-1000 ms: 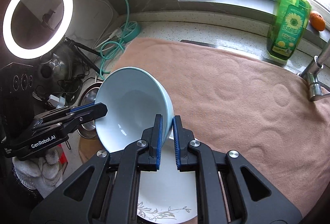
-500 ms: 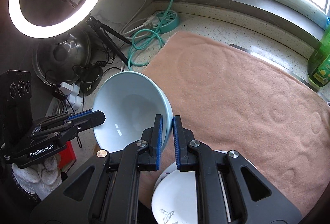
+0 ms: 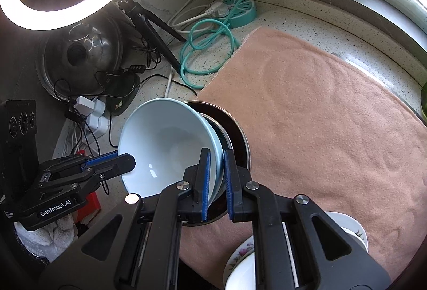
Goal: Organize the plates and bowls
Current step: 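Lower the pale blue bowl into the red pot inside the steel bowl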
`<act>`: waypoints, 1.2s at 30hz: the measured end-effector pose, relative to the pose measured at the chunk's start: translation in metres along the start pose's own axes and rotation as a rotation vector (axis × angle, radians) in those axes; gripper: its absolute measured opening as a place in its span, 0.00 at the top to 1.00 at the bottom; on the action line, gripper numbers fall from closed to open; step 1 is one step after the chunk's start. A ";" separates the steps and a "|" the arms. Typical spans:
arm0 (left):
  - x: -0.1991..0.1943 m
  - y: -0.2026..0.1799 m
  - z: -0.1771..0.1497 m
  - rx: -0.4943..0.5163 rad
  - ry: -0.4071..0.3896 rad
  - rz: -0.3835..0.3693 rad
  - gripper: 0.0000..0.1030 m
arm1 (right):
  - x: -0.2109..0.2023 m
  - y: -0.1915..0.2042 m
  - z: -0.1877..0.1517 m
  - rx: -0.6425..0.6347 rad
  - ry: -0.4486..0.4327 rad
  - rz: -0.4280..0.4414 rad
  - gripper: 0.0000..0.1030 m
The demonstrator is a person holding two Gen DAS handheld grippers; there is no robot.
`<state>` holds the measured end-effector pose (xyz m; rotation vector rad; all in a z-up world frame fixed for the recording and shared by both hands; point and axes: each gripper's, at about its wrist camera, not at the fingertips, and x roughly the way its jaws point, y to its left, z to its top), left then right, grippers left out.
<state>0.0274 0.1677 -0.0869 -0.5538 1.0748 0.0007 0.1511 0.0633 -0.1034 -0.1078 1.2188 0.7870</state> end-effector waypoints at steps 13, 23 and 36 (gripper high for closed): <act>0.010 0.004 0.002 -0.001 0.043 0.014 0.90 | 0.019 -0.001 0.003 0.026 0.048 -0.014 0.90; 0.014 0.008 0.005 -0.015 0.054 0.014 0.90 | 0.024 -0.001 0.003 0.028 0.061 -0.015 0.88; 0.021 0.015 0.017 -0.066 0.119 -0.014 0.90 | 0.026 -0.012 0.007 0.096 0.112 0.035 0.88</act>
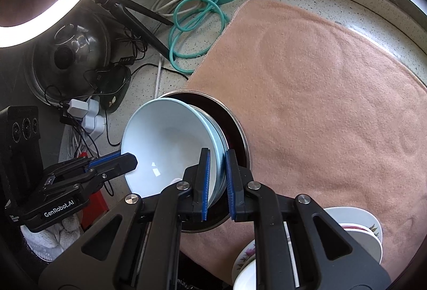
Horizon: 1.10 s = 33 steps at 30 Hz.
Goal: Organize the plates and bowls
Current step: 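Lower the pale blue bowl into the red pot inside the steel bowl, then grasp the rim of the nested steel bowl stack with the right gripper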
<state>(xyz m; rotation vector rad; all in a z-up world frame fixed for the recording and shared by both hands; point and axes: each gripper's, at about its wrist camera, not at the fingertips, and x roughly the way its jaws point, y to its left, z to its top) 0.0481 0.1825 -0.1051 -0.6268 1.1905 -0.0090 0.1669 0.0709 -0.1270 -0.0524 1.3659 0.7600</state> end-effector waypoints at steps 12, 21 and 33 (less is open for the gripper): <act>0.001 -0.002 0.004 0.028 0.040 0.016 0.90 | -0.003 -0.003 -0.003 0.019 0.010 0.026 0.88; -0.036 -0.005 0.002 0.078 -0.109 0.016 0.89 | -0.038 -0.011 -0.013 0.016 -0.118 0.041 0.88; -0.017 0.024 -0.013 0.000 -0.124 -0.001 0.89 | -0.029 -0.041 -0.037 0.132 -0.147 0.067 0.88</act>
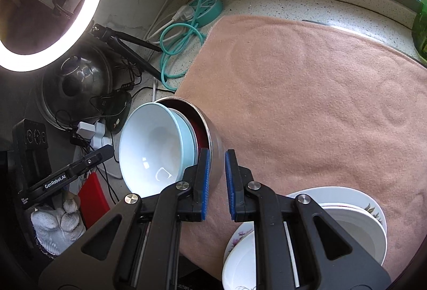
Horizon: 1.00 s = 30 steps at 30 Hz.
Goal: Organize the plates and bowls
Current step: 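Grasp the rim of the nested steel bowl stack with the right gripper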
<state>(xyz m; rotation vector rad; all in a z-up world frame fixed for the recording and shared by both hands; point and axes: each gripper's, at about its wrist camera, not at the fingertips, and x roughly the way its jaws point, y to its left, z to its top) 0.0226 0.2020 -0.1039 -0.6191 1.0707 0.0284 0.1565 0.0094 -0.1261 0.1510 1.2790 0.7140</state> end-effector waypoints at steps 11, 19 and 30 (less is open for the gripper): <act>0.014 0.001 -0.002 -0.013 0.027 -0.023 0.89 | 0.016 0.006 -0.006 0.027 0.016 -0.007 0.88; 0.022 0.006 -0.001 -0.008 0.045 -0.019 0.89 | 0.023 0.011 -0.008 0.022 0.027 -0.035 0.88; 0.027 0.000 -0.003 0.057 0.052 -0.012 0.91 | 0.030 0.012 -0.011 0.019 0.029 -0.054 0.89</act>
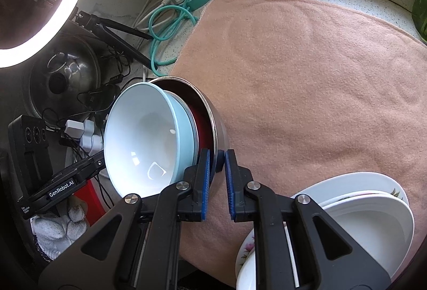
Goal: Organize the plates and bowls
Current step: 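Grasp the rim of the nested steel bowl stack with the right gripper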
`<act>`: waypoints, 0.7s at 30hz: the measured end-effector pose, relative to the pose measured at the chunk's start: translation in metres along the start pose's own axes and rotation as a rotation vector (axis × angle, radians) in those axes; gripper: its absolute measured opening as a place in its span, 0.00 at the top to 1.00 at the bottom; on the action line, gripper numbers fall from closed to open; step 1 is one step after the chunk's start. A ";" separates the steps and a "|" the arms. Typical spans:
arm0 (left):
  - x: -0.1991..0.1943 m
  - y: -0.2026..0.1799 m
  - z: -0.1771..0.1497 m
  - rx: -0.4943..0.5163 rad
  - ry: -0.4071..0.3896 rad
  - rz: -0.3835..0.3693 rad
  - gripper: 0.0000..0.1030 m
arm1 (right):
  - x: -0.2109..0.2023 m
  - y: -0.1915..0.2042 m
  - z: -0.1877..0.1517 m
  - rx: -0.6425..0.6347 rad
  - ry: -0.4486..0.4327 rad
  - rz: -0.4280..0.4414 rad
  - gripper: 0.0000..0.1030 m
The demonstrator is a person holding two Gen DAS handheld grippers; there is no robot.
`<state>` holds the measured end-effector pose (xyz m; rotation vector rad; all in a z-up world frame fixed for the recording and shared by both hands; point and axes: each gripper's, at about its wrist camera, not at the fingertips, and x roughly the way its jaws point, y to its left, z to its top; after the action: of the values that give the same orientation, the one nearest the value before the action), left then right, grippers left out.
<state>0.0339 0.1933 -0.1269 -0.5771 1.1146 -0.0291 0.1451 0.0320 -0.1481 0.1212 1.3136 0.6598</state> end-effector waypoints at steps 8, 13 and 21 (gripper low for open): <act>-0.004 -0.008 0.002 0.045 -0.011 0.004 0.91 | -0.007 0.001 -0.004 0.000 -0.024 -0.025 0.89; -0.013 -0.022 0.003 0.075 -0.022 -0.016 0.91 | -0.030 0.001 -0.008 0.010 -0.057 -0.031 0.89; -0.034 -0.066 -0.001 0.145 -0.056 -0.049 0.91 | -0.080 -0.014 -0.023 0.020 -0.115 -0.033 0.89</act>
<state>0.0350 0.1464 -0.0690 -0.4731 1.0348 -0.1346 0.1210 -0.0263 -0.0922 0.1509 1.2094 0.6037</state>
